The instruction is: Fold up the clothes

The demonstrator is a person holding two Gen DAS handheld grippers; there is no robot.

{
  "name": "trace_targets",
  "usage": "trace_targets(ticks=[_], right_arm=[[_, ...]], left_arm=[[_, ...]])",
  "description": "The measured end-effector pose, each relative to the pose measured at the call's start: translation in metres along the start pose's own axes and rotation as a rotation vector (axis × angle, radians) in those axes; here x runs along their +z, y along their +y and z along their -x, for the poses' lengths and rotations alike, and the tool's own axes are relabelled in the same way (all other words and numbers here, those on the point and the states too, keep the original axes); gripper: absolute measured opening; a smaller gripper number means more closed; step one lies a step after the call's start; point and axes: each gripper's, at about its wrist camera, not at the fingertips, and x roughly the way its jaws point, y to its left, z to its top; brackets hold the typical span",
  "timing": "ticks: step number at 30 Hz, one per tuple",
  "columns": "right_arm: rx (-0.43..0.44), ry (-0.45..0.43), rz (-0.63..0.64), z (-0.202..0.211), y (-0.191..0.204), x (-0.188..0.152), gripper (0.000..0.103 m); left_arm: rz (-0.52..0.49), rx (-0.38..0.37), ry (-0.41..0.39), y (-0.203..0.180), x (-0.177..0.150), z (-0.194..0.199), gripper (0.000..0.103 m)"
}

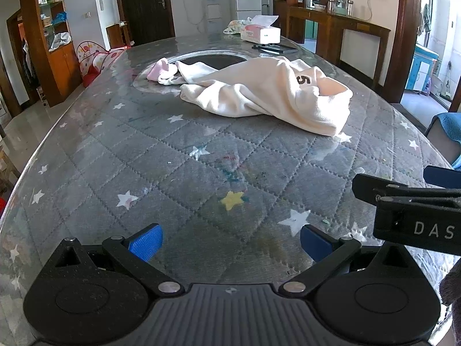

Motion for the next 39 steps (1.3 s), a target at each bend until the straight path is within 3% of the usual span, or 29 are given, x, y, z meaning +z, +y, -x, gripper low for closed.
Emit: trace_targets(ticks=[39], right_arm=[[0.011,0.01,0.004,-0.0065,0.0032,0.0054,0.103]], left_arm=[[-0.025,0.002,0.007,-0.0077,0.0066,-0.0025,0.103]])
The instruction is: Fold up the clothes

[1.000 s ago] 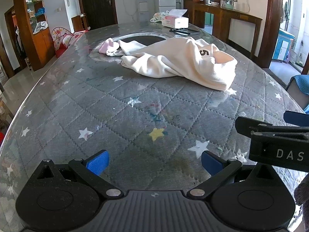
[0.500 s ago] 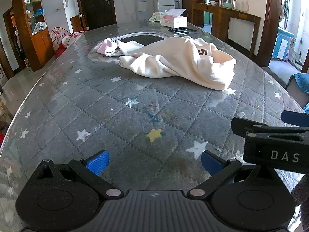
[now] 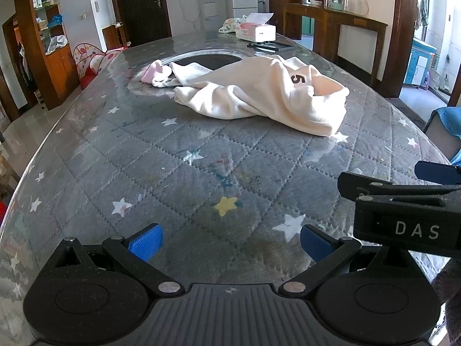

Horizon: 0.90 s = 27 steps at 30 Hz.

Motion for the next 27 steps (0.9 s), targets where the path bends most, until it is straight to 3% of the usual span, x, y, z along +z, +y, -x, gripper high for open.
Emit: trace_targets(ticks=[27], right_arm=[[0.032,0.015,0.0,-0.011,0.0,0.017,0.103]], left_arm=[[0.012,0.023,0.015,0.007,0.018,-0.009,0.103]])
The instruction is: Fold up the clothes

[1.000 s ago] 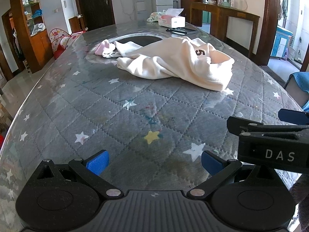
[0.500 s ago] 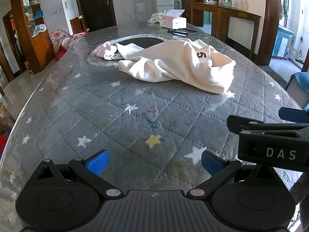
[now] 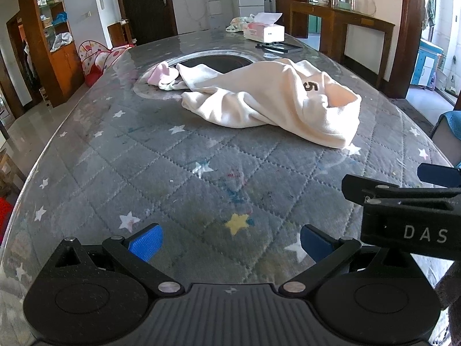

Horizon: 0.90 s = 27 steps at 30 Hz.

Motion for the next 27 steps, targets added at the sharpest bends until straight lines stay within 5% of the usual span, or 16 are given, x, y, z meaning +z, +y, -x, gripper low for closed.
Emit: trace_targets(ticks=[27], right_arm=[[0.125,-0.009,0.135,-0.033,0.006,0.06,0.097]], left_arm=[[0.015,0.035,0.01,0.027,0.049,-0.031,0.103]])
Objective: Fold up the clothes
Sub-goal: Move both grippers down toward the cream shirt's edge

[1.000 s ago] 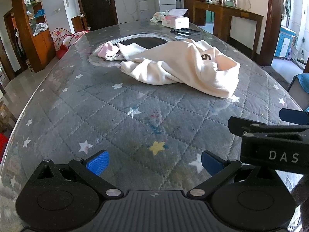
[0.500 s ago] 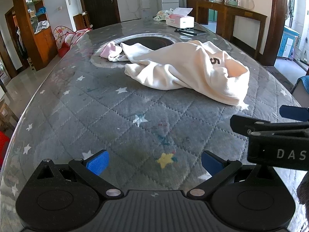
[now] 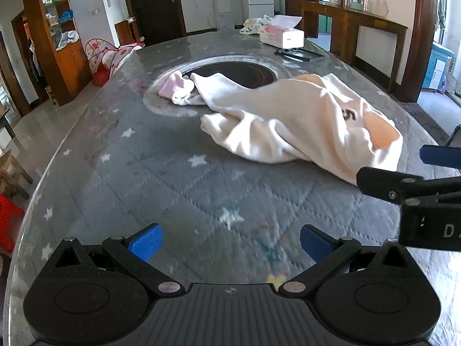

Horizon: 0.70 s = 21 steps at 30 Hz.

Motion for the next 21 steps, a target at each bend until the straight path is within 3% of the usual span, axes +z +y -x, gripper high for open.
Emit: trace_targets(ticks=[13,21], right_arm=[[0.072,-0.002,0.071,-0.041,-0.003,0.041,0.079],[0.099,0.041,0.088,-0.076,-0.003,0.052,0.058]], left_arm=[[0.034,0.036,0.023,0.024,0.022,-0.023,0.103],[0.046,0.03,0.039,0.03,0.028,-0.034,0.103]])
